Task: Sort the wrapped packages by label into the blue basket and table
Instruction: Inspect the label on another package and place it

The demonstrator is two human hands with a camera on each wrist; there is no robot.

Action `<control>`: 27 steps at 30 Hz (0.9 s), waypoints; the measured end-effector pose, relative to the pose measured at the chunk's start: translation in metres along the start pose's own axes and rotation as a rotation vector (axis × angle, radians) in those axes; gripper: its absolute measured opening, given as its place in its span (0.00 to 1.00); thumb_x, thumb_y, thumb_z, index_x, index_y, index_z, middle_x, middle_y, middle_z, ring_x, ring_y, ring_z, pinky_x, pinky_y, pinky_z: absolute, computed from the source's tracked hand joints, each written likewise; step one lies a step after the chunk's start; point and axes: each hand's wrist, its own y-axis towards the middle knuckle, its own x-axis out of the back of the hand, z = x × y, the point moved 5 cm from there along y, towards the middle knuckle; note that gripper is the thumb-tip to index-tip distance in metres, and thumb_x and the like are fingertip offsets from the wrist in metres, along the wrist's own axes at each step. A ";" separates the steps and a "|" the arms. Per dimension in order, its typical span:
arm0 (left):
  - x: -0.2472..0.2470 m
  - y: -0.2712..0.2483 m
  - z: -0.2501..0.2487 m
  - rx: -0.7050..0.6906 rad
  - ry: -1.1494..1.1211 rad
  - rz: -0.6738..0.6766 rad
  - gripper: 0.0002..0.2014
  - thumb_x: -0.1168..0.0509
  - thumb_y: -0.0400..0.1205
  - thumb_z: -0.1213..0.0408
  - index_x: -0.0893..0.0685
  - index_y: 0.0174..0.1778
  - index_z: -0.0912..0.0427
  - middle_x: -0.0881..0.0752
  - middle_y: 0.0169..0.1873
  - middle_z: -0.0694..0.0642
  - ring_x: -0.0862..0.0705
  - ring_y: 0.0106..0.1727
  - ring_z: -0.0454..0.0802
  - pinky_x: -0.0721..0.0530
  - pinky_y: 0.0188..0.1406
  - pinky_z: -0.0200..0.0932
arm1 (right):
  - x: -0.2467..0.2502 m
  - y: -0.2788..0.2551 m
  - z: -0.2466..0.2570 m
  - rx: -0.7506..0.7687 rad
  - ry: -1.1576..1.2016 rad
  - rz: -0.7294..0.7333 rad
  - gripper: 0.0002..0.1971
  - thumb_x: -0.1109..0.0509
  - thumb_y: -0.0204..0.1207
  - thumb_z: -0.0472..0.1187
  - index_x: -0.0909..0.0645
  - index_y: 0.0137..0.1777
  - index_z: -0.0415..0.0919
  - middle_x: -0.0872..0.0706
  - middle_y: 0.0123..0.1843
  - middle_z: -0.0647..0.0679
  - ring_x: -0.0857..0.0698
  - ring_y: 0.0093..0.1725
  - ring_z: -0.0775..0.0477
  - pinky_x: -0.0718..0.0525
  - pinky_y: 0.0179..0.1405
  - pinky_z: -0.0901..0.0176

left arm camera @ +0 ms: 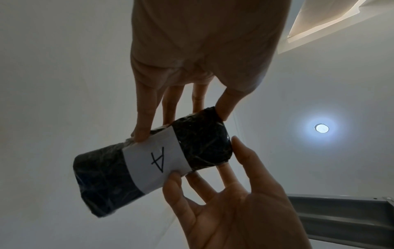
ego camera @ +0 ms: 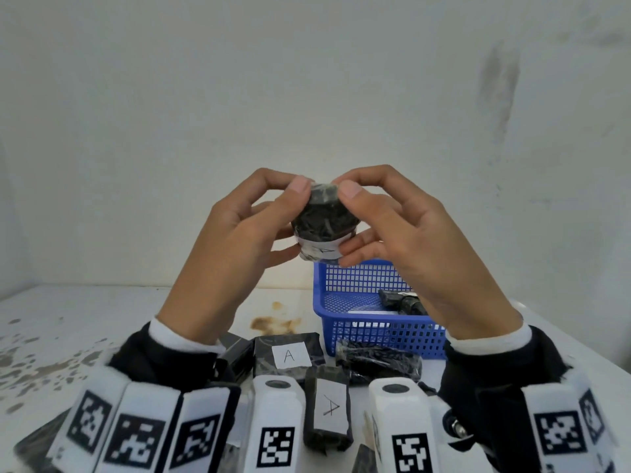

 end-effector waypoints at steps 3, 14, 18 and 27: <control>-0.002 0.000 -0.001 -0.018 0.028 0.023 0.18 0.35 0.73 0.46 0.16 0.48 0.55 0.09 0.44 0.51 0.10 0.49 0.51 0.11 0.56 0.51 | 0.000 0.000 0.001 0.012 -0.019 -0.004 0.06 0.27 0.75 0.55 0.14 0.48 0.56 0.09 0.47 0.49 0.09 0.34 0.47 0.08 0.40 0.54; 0.023 0.005 0.001 -0.133 0.082 -0.182 0.12 0.28 0.78 0.62 0.16 0.55 0.41 0.11 0.48 0.50 0.11 0.49 0.49 0.10 0.41 0.43 | 0.013 0.001 -0.001 0.035 -0.203 -0.111 0.19 0.28 0.72 0.64 0.17 0.63 0.67 0.14 0.61 0.61 0.18 0.46 0.57 0.21 0.46 0.66; 0.035 0.007 0.003 -0.096 -0.144 -0.314 0.11 0.32 0.82 0.64 0.22 0.58 0.51 0.10 0.39 0.50 0.10 0.40 0.45 0.12 0.38 0.41 | 0.016 0.002 -0.010 -0.096 -0.324 0.003 0.28 0.34 0.67 0.71 0.24 0.69 0.73 0.16 0.64 0.62 0.16 0.56 0.63 0.21 0.51 0.67; 0.027 0.007 0.007 0.013 -0.129 -0.137 0.32 0.29 0.70 0.57 0.26 0.73 0.50 0.12 0.55 0.56 0.10 0.50 0.49 0.10 0.49 0.46 | 0.017 0.001 -0.008 -0.098 -0.013 -0.016 0.19 0.26 0.79 0.37 0.21 0.66 0.55 0.08 0.54 0.47 0.07 0.37 0.38 0.10 0.33 0.52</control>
